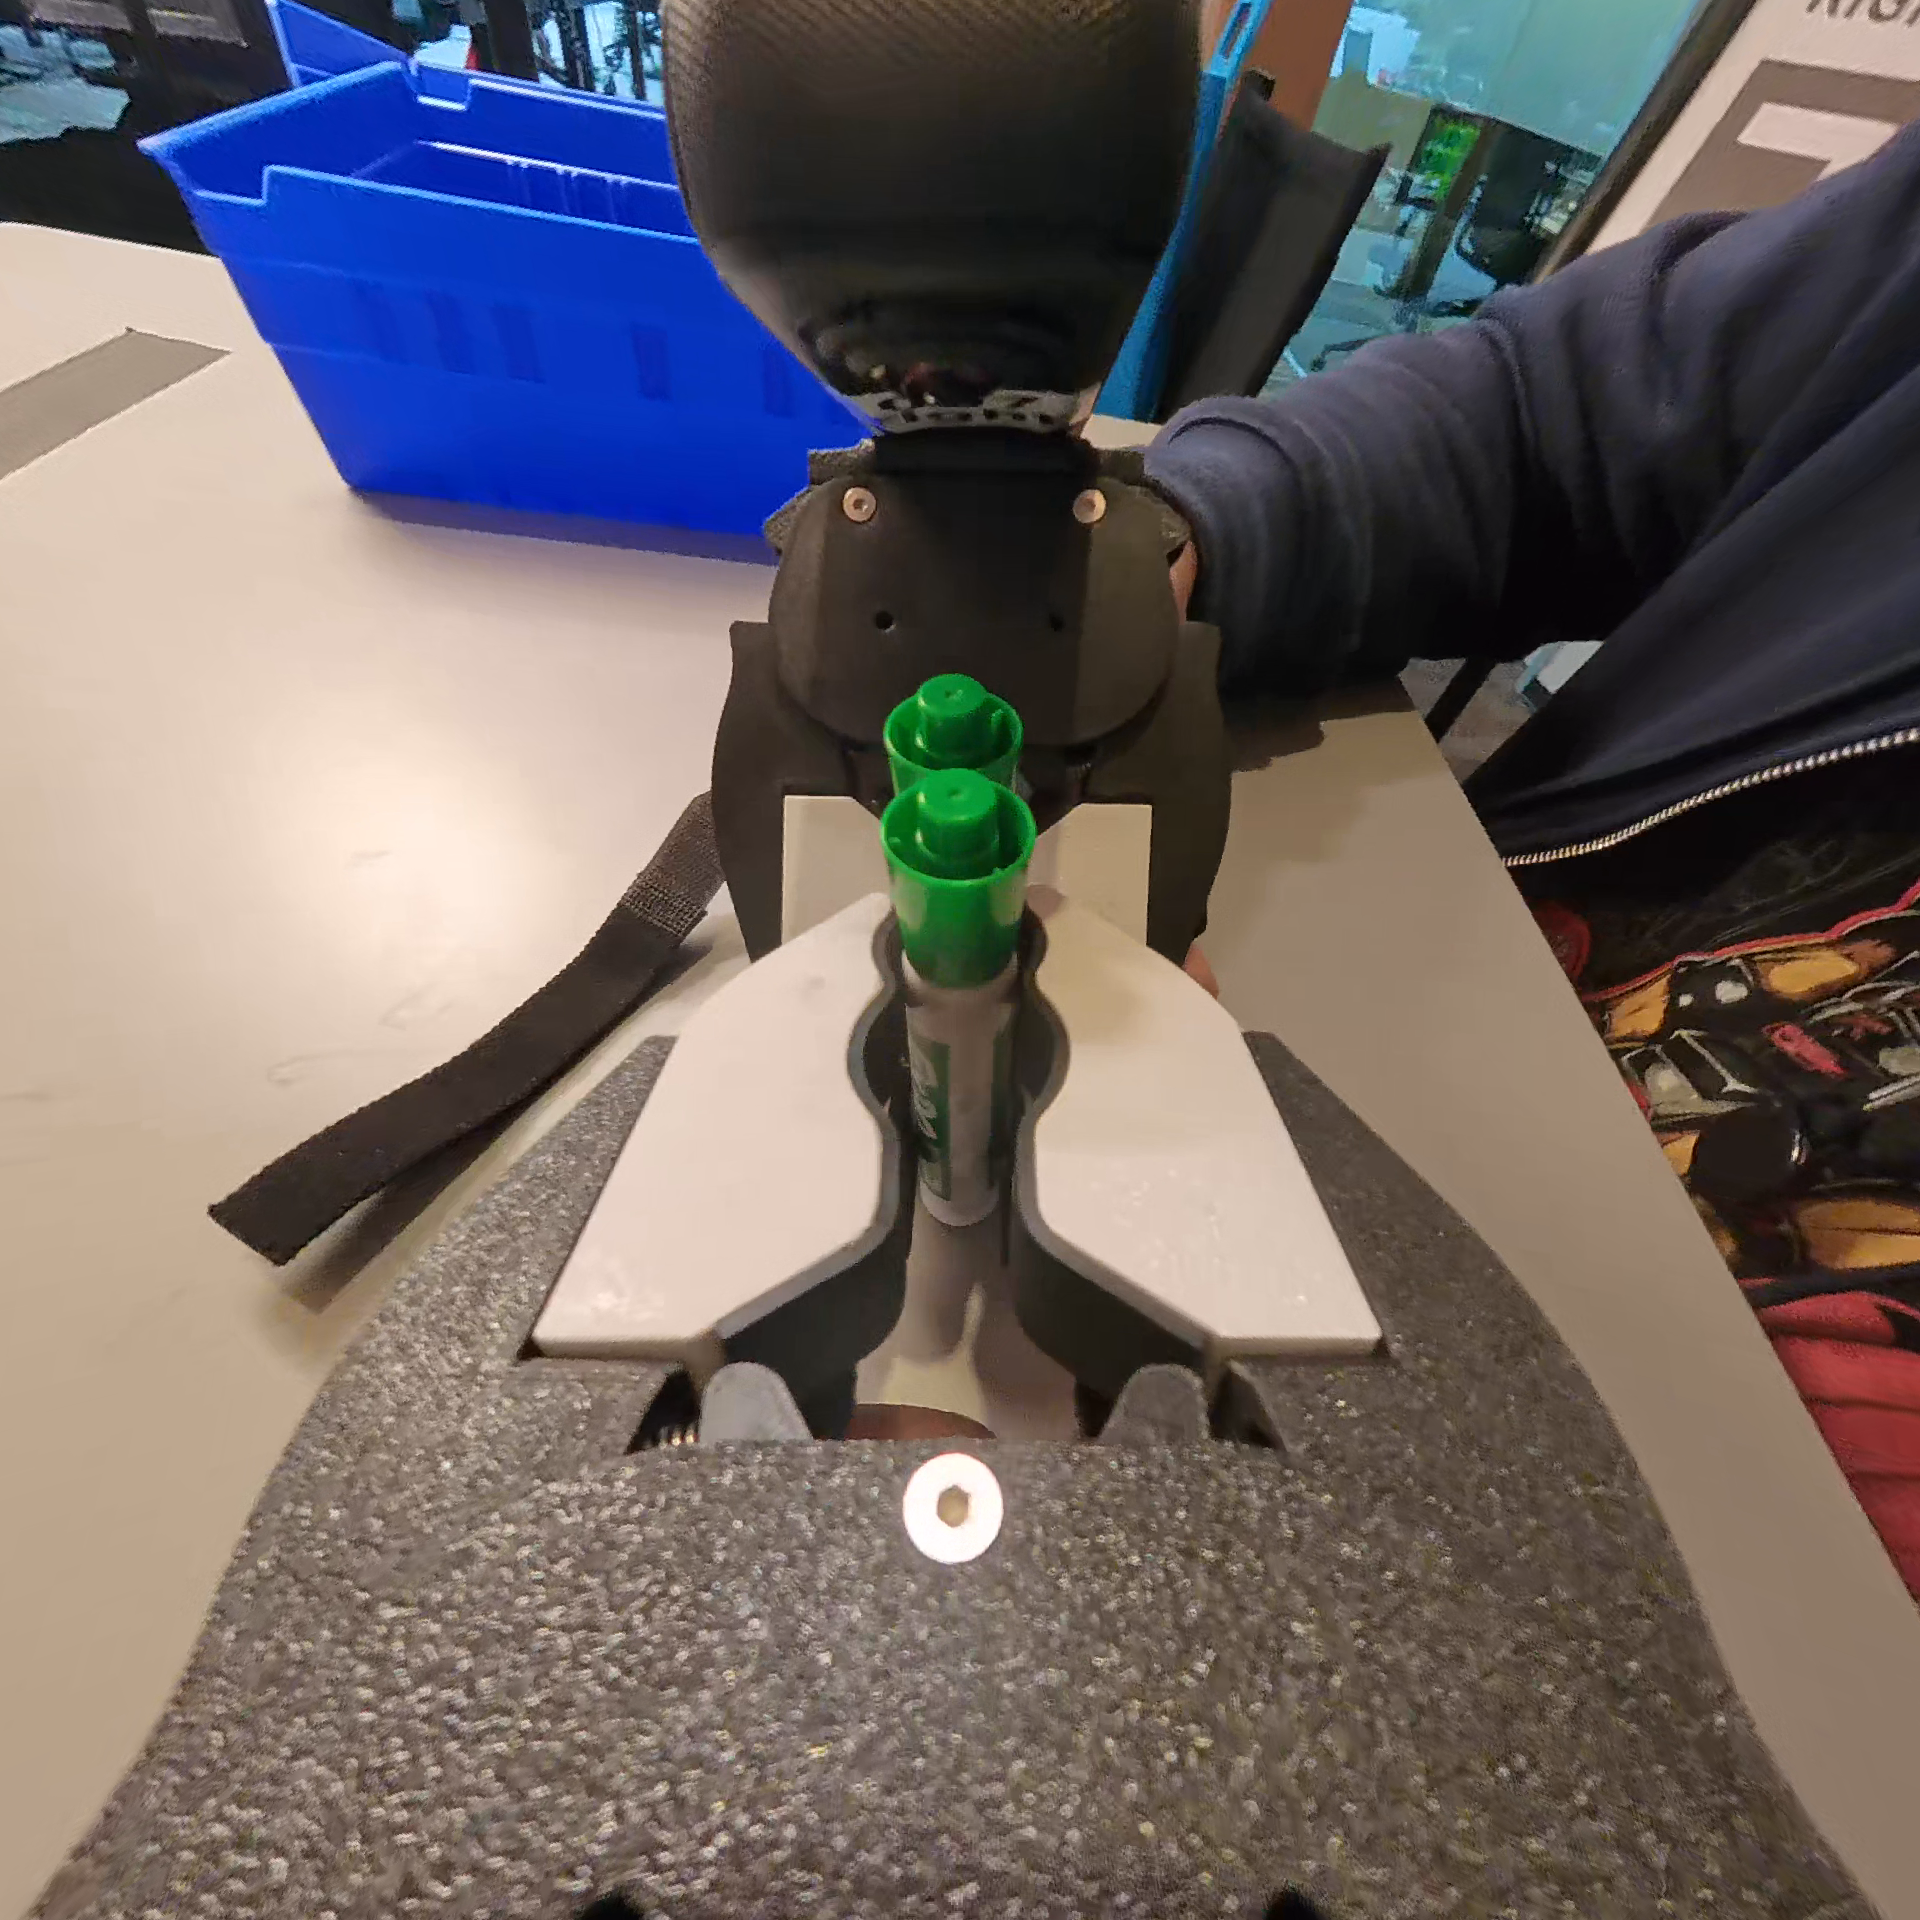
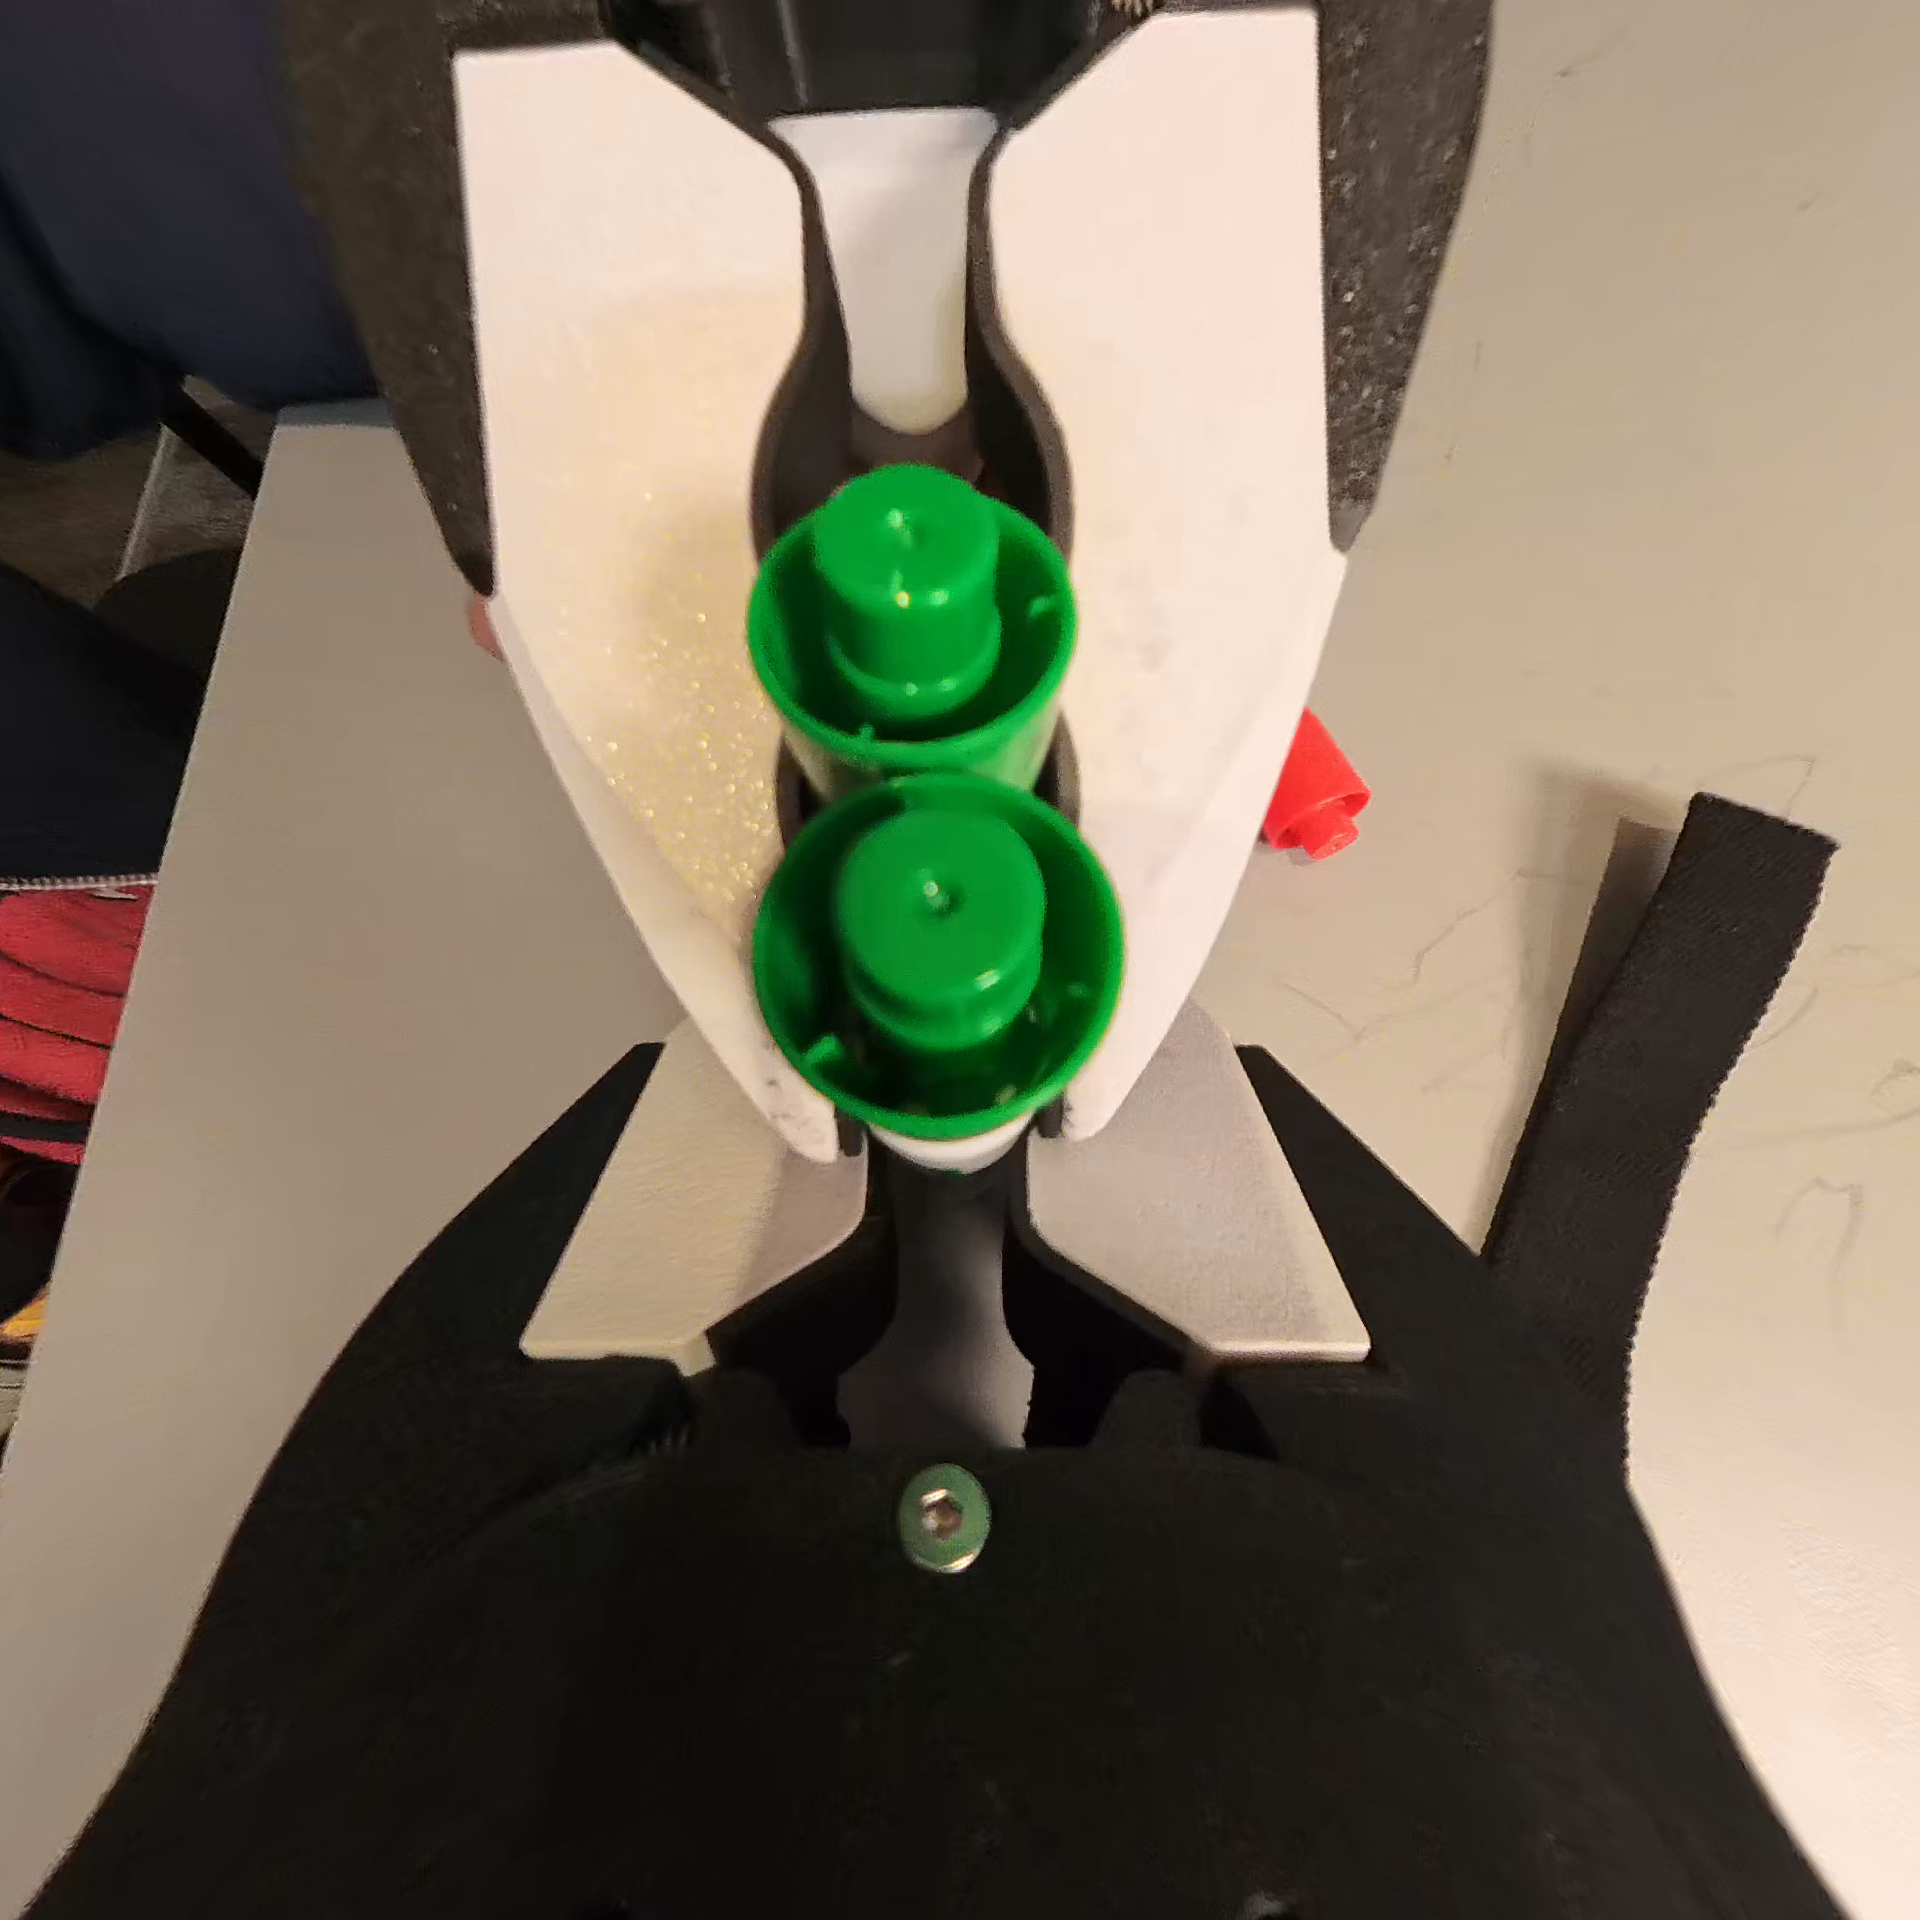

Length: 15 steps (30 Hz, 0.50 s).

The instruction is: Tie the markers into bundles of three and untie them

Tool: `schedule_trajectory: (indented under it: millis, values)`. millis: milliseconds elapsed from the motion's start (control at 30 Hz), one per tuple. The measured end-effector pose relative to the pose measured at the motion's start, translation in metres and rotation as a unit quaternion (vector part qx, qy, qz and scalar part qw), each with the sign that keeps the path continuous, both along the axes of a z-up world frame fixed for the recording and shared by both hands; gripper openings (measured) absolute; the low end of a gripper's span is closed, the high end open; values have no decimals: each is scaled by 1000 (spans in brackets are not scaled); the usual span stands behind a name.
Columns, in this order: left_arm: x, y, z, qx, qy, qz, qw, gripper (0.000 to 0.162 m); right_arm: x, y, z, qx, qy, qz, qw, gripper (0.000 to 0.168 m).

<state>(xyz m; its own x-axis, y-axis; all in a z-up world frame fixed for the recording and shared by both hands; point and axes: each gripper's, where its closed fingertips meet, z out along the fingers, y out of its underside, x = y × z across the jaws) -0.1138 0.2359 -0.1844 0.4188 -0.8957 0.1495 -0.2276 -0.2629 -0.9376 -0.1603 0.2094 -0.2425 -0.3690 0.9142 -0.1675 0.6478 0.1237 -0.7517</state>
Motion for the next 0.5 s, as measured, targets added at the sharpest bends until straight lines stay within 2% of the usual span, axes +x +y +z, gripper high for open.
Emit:
schedule_trajectory:
  millis: [200,500]
  values:
    - [-1,4,0,-41,-21,29,999,17,-1,1,0,-18,-7,2,1000,20]
    - [0,2,2,-44,-42,21,998,20,-1,-2,0,-23,-14,11,1000,19]
